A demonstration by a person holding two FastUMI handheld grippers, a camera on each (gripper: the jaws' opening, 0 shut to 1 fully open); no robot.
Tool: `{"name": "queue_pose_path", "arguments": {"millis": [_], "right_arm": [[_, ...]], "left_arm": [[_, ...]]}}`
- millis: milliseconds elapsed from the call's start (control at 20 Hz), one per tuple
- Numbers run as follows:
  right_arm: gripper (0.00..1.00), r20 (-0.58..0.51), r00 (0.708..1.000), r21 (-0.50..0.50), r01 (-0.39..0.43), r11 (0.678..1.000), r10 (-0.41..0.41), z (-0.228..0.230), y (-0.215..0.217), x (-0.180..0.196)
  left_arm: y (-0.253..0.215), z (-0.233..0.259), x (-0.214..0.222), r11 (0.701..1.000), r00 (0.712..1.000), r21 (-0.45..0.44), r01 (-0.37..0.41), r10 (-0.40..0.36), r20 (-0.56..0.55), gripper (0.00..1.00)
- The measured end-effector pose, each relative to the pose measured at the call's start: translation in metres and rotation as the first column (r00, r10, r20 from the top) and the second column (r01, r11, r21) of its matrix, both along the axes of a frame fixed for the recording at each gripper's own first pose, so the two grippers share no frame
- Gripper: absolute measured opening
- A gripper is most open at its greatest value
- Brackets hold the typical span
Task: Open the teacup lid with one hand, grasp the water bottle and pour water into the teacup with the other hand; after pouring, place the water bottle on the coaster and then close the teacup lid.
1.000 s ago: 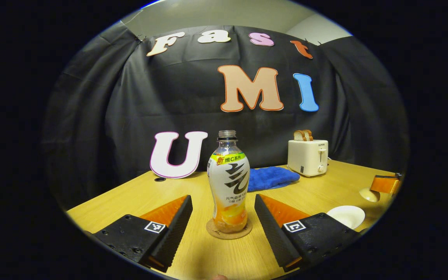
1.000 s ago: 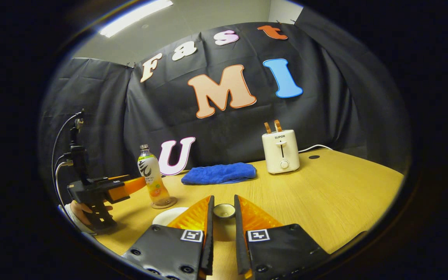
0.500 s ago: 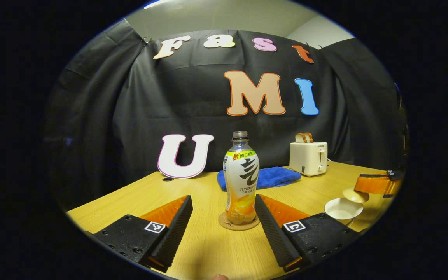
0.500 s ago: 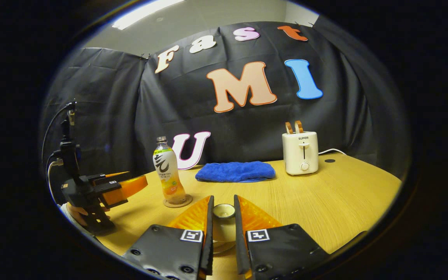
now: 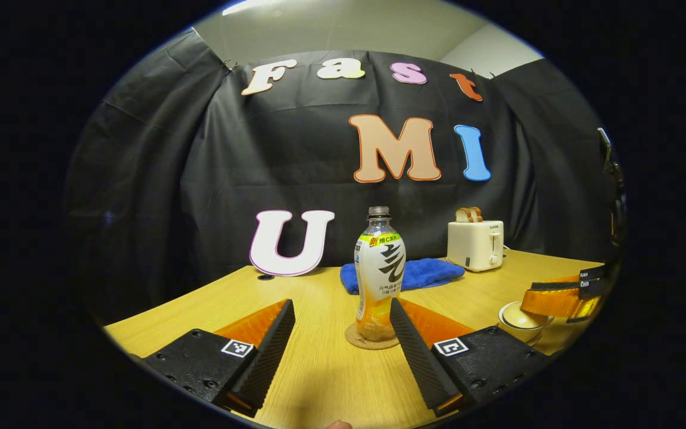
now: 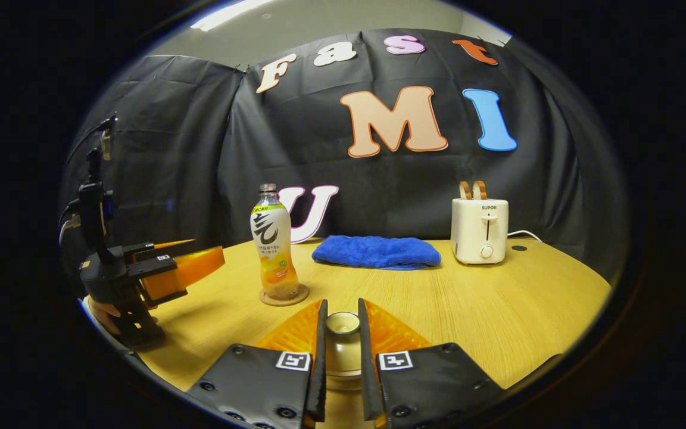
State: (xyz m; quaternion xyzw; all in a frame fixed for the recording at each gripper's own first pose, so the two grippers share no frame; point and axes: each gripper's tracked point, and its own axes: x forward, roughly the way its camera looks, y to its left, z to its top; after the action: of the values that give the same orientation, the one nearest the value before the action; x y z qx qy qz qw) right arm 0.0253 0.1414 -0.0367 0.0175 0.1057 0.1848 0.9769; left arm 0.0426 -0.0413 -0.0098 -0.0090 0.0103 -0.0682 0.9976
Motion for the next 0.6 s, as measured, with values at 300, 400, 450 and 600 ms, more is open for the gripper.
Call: {"name": "queue_pose_path", "arguments": {"millis": [300, 400, 450, 600], "right_arm": [[0.36, 0.012, 1.0, -0.011, 0.016, 1.0, -0.016, 0.001, -0.003, -0.002], [0.38, 0.031, 0.999, 0.004, 0.025, 1.0, -0.025, 0.007, -0.008, -0.005], [0.45, 0.041, 0.999, 0.011, 0.027, 1.0, -0.027, 0.009, -0.009, -0.008], [0.68, 0.087, 0.995, 0.003, 0.049, 0.999, -0.049, 0.016, -0.022, -0.018]], "left_arm": [[-0.001, -0.001, -0.007, 1.0, 1.0, -0.006, 0.002, -0.002, -0.004, 0.93], [-0.001, 0.002, -0.01, 1.0, 1.0, -0.006, 0.003, -0.003, 0.004, 0.94], [-0.001, 0.002, -0.013, 1.0, 1.0, -0.003, 0.005, -0.005, 0.004, 0.94], [-0.004, 0.002, -0.023, 1.0, 1.0, -0.004, 0.019, -0.019, 0.001, 0.94]]}}
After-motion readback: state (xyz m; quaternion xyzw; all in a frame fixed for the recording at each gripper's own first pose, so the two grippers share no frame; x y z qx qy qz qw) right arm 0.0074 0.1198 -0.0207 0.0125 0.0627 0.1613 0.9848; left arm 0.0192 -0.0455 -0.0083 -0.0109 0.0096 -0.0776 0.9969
